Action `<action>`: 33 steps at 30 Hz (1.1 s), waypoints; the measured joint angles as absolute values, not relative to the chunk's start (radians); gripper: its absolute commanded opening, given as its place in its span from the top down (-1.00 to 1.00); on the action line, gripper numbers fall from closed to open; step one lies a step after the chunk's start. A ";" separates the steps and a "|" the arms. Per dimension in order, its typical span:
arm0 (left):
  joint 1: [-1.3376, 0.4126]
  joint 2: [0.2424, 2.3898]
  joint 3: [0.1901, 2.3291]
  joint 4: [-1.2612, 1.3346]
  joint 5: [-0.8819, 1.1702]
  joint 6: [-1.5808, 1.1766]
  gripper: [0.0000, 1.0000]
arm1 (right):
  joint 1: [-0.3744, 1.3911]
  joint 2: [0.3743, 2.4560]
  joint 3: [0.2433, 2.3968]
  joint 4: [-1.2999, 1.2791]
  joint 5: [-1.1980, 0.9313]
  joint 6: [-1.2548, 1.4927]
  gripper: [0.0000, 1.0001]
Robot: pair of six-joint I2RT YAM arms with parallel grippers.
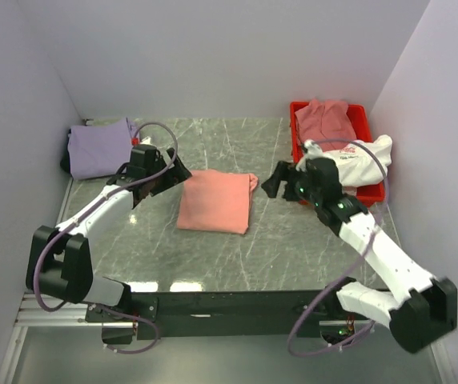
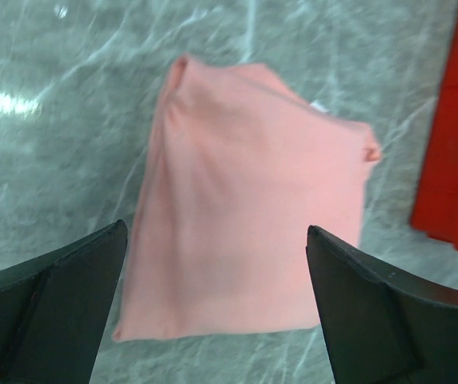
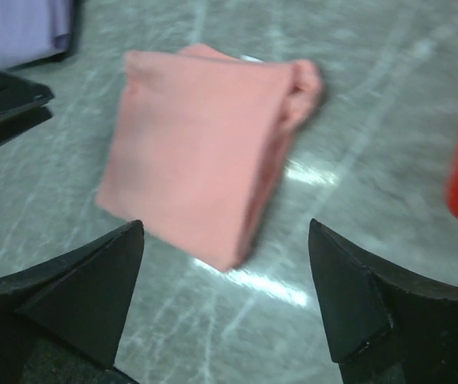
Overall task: Fold and stack the t-shirts
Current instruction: Neatly place the folded tshirt to the corner
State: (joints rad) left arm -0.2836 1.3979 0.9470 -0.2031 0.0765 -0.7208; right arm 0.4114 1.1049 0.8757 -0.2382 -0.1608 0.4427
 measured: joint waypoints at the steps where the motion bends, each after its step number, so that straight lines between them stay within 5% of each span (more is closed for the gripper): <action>1: -0.284 1.407 0.940 -0.209 0.073 -0.721 -0.99 | 0.410 1.052 0.835 -0.250 -0.119 0.449 -0.89; 7: -0.284 1.524 0.939 -0.213 0.057 -0.717 -0.99 | 0.403 0.815 0.624 -0.275 0.097 0.480 -0.99; 18: -0.283 1.726 1.008 -0.224 0.070 -0.714 -0.89 | 0.383 0.794 0.550 -0.324 0.192 0.501 -0.99; 33: -0.384 1.807 1.076 -0.233 0.008 -0.700 0.04 | 0.366 0.815 0.551 -0.324 0.194 0.501 -0.99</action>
